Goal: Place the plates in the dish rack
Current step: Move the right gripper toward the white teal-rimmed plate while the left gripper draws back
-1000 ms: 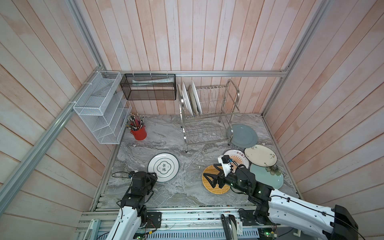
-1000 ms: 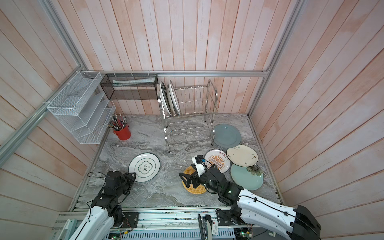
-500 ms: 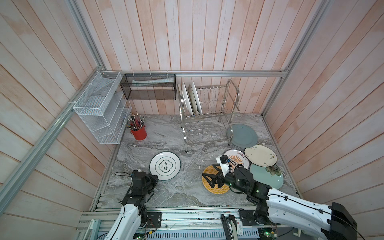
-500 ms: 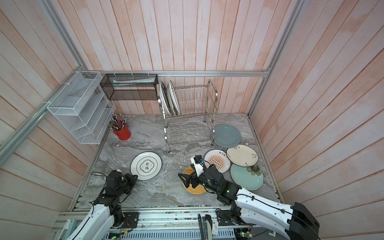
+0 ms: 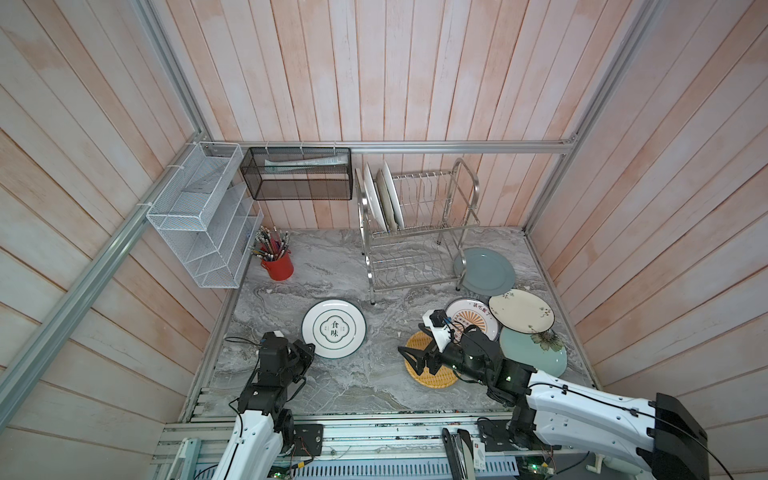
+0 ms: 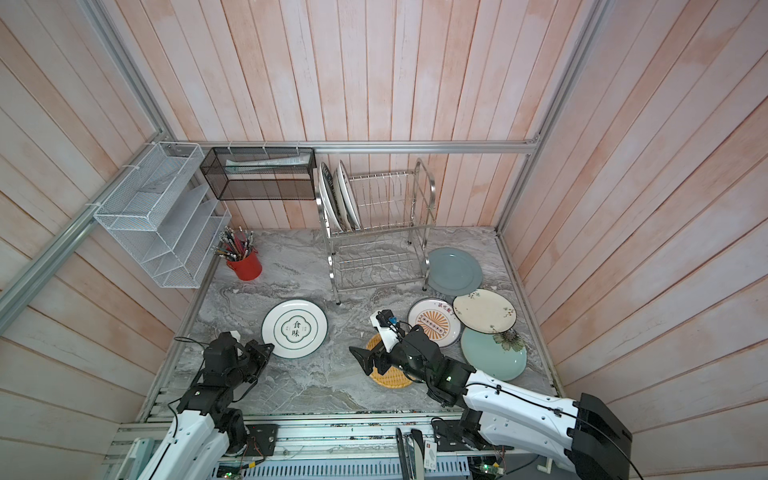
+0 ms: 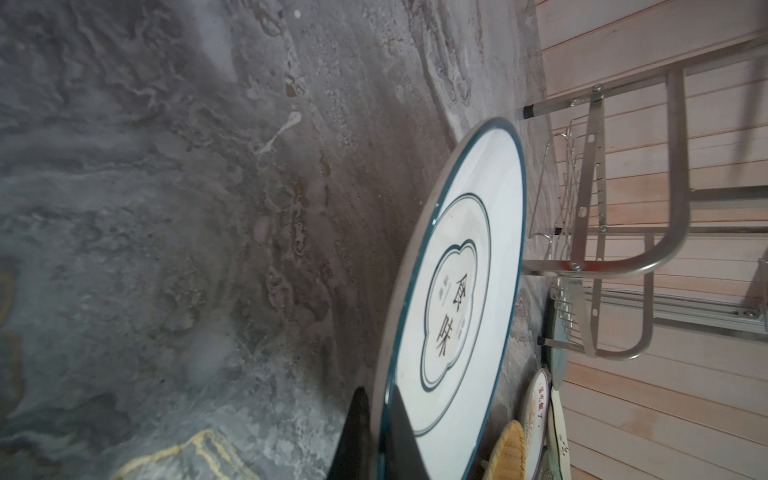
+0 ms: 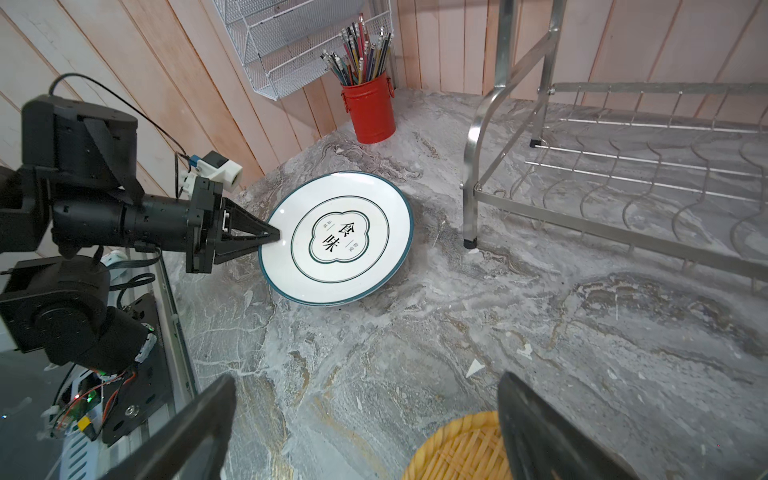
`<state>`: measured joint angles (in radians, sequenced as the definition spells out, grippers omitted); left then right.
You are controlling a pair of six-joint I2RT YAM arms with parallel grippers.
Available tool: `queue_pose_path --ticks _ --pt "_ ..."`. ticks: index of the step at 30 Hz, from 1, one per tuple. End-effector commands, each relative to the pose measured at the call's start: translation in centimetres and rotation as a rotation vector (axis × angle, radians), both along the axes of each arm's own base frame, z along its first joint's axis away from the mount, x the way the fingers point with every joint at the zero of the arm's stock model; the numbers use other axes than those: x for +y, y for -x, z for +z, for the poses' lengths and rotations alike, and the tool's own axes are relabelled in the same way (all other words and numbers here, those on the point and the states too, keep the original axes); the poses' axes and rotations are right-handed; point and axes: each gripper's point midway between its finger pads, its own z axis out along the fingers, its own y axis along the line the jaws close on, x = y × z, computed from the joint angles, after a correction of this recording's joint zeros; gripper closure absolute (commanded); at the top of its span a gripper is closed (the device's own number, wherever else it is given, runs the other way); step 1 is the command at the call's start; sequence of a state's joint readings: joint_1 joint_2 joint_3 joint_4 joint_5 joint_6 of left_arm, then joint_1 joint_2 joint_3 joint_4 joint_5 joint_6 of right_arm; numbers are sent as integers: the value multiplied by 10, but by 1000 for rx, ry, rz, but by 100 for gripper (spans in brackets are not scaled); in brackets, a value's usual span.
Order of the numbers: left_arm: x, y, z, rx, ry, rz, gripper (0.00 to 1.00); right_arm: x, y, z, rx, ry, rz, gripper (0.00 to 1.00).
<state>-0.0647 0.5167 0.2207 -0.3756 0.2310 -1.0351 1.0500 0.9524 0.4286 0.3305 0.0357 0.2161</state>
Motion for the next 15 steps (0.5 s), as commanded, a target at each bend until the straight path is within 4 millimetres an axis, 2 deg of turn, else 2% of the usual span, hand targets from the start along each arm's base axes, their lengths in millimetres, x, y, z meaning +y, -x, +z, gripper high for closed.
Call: queue_pose_path --ticks 1,4,9,12,15 --pt "-3 -3 30 -18 5 -21 100 18 3 24 -270 59 43 2" --pt "-1 -2 45 24 -5 1 100 33 9 26 -424 123 82 2" --pt "2 1 75 71 -62 54 100 63 22 33 -584 208 188 2" --pt "1 3 93 105 -100 91 100 82 25 29 -669 289 221 2" --pt "-10 2 106 138 -110 85 100 100 29 22 -750 369 254 2"
